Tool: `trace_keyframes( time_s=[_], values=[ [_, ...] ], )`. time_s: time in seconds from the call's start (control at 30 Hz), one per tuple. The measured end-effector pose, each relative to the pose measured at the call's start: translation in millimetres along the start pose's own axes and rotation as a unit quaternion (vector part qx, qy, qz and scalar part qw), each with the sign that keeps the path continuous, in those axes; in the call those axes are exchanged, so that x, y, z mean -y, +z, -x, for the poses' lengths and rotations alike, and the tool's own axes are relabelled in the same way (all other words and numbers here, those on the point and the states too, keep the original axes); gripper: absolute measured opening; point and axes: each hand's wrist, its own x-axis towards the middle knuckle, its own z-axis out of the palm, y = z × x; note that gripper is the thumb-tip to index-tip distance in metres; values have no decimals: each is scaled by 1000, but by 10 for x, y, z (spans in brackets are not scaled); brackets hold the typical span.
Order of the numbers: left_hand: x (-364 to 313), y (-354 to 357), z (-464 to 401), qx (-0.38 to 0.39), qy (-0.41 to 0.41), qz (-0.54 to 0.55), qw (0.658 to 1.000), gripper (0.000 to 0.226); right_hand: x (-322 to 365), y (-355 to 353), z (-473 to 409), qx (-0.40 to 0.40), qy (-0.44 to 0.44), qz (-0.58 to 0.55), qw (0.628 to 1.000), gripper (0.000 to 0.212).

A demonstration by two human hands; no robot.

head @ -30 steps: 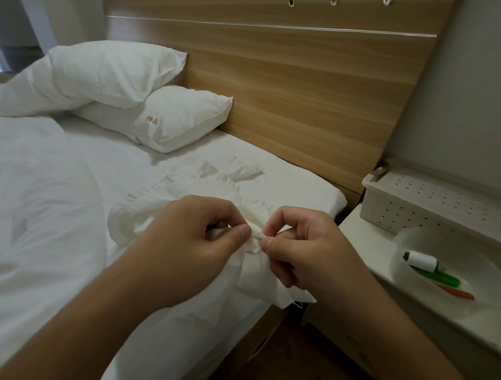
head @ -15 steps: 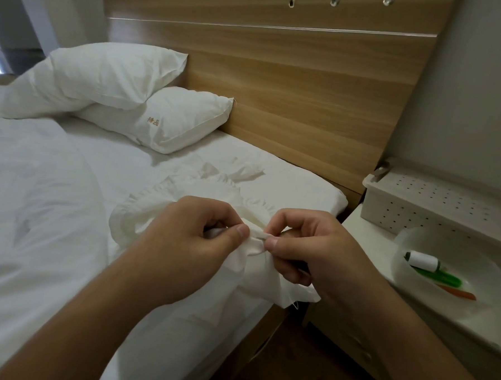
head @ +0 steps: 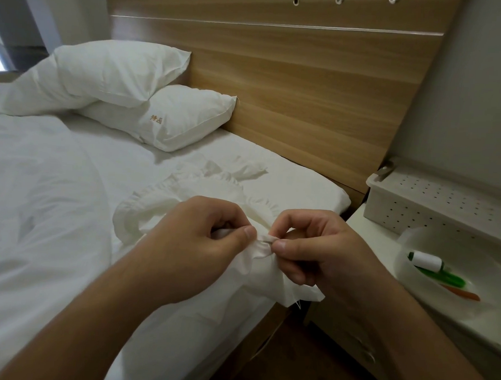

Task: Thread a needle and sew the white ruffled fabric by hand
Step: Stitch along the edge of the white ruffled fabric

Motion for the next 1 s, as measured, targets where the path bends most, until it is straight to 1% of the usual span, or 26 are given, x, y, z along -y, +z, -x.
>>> trace_keyframes(
  time_s=[0.3, 0.5, 0.73, 0.87, 1.0],
  values=[
    [11, 27, -8, 12, 13, 17, 1000, 23, -18, -39, -1, 12, -2, -13, 1000, 21],
    [10, 18, -15, 28, 14, 83, 996, 24, -50, -73, 6, 42, -8, -61, 997, 9],
    [5, 61, -9, 52, 6, 140, 989, 24, -106, -52, -9, 46, -20, -84, 995, 6],
    [17, 90, -12, 57, 14, 135, 989, 22, -142, -16, -22, 36, -31, -77, 996, 7],
    [16, 95, -11, 37, 20, 126, 991, 24, -122, -9, -29, 46, -25, -72, 996, 12]
  ],
)
